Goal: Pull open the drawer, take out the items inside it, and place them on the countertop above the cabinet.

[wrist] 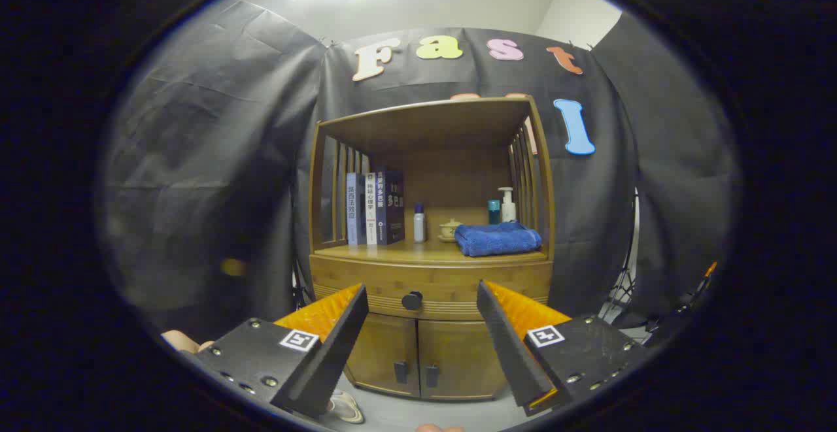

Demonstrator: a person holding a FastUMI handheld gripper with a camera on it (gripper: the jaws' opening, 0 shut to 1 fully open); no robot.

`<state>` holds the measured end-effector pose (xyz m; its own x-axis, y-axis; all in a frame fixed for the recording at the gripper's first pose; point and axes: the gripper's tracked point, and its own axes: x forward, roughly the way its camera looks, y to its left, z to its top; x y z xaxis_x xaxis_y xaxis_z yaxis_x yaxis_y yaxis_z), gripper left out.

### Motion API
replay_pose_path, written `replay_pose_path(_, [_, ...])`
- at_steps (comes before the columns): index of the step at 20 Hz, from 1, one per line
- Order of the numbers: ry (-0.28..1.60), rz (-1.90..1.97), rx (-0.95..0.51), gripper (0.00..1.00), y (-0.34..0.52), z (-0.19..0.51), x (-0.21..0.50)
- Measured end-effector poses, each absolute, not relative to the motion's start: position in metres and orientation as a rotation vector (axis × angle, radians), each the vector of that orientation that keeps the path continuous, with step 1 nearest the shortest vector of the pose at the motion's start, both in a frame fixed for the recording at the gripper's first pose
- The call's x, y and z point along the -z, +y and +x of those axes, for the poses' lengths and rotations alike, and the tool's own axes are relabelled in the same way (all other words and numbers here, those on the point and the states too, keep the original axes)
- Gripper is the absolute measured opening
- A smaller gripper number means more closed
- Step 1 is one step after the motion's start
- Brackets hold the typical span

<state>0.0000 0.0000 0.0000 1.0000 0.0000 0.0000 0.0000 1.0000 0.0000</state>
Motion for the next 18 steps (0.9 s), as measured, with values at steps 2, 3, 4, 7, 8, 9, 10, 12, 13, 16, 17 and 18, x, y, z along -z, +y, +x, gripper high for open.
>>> replay_pose_path(2, [0.005, 0.004, 0.003, 1.00, -0.001, 0.000, 0.001])
replay_pose_path(3, [0.011, 0.009, 0.004, 1.00, -0.002, 0.000, 0.004])
replay_pose_path(4, [0.019, 0.020, 0.006, 1.00, -0.003, 0.002, 0.005])
replay_pose_path(7, [0.037, 0.053, 0.016, 1.00, -0.010, 0.006, 0.009])
replay_pose_path(8, [0.039, 0.059, 0.022, 1.00, -0.012, 0.007, 0.008])
replay_pose_path(9, [0.041, 0.065, 0.025, 1.00, -0.011, 0.007, 0.010])
replay_pose_path(10, [0.044, 0.069, 0.027, 1.00, -0.011, 0.008, 0.011])
replay_pose_path(12, [0.050, 0.069, 0.035, 1.00, -0.013, 0.006, 0.012])
replay_pose_path(13, [0.051, 0.067, 0.036, 1.00, -0.012, 0.005, 0.013])
replay_pose_path(16, [0.053, 0.056, 0.032, 1.00, -0.010, 0.007, 0.013])
replay_pose_path(17, [0.054, 0.051, 0.033, 1.00, -0.010, 0.007, 0.014])
replay_pose_path(18, [0.055, 0.043, 0.037, 1.00, -0.009, 0.007, 0.014])
